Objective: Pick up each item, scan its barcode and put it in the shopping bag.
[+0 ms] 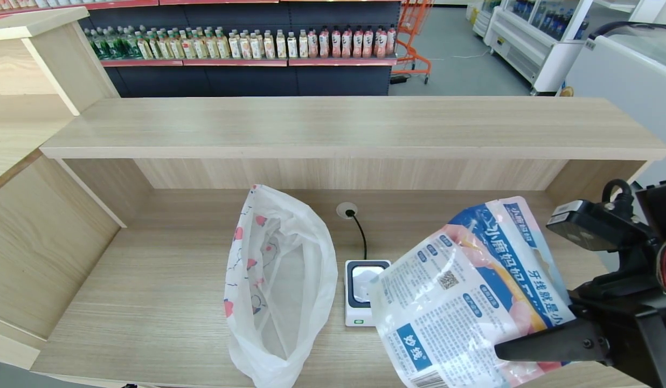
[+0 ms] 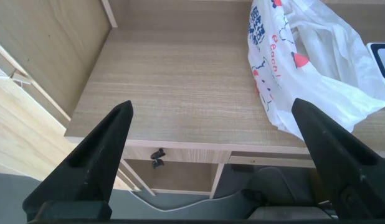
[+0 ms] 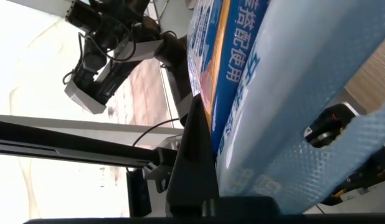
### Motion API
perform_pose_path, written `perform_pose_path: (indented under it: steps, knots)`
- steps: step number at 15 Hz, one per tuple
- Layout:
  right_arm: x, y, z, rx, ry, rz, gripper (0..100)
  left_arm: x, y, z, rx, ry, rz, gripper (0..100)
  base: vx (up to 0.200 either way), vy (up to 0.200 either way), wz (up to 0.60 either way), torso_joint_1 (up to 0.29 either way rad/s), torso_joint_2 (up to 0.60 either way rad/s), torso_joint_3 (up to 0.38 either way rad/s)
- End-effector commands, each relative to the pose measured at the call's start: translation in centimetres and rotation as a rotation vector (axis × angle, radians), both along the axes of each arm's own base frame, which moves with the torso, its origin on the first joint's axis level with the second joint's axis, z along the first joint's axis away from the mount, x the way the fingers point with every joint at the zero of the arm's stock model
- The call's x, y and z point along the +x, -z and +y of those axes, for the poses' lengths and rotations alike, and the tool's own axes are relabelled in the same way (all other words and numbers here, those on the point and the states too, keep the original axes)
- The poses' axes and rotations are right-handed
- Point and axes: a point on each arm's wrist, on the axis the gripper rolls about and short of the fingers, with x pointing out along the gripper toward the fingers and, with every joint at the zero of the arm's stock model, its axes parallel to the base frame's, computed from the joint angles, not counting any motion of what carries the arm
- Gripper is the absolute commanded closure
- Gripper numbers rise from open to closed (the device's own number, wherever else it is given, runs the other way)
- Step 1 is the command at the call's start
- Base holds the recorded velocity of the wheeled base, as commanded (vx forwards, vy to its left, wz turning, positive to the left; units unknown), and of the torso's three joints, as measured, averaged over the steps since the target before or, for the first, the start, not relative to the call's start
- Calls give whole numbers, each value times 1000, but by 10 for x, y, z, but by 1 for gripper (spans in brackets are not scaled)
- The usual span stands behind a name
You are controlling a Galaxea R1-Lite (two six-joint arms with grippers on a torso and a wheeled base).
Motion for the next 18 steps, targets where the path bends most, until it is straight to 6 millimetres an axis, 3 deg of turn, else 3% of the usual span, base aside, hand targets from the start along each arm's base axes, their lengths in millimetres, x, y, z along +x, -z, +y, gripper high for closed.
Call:
perform_pose_path:
  steps: [1,8,11,12,13,15,18]
  knots:
    - [-1,-1,0,3,-1,-6,100,0,0,0,0,0,0,0,0,0,0,0,0,0]
    - [-5,-4,-5,-7,24,-77,100,0,0,0,0,0,0,0,0,0,0,0,0,0]
    - [11,0,-18,-204,128,-504,100,0,0,0,0,0,0,0,0,0,0,0,0,0]
    - [11,0,-18,-204,128,-504,100,0,0,0,0,0,0,0,0,0,0,0,0,0]
    - [12,-8,-28,-316,183,-756,100,0,0,0,0,0,0,0,0,0,0,0,0,0]
    - [2,-13,-22,-348,226,-869,100,0,0,0,0,0,0,0,0,0,0,0,0,0]
    - [-7,10,-20,-414,210,-1041,100,0,0,0,0,0,0,0,0,0,0,0,0,0]
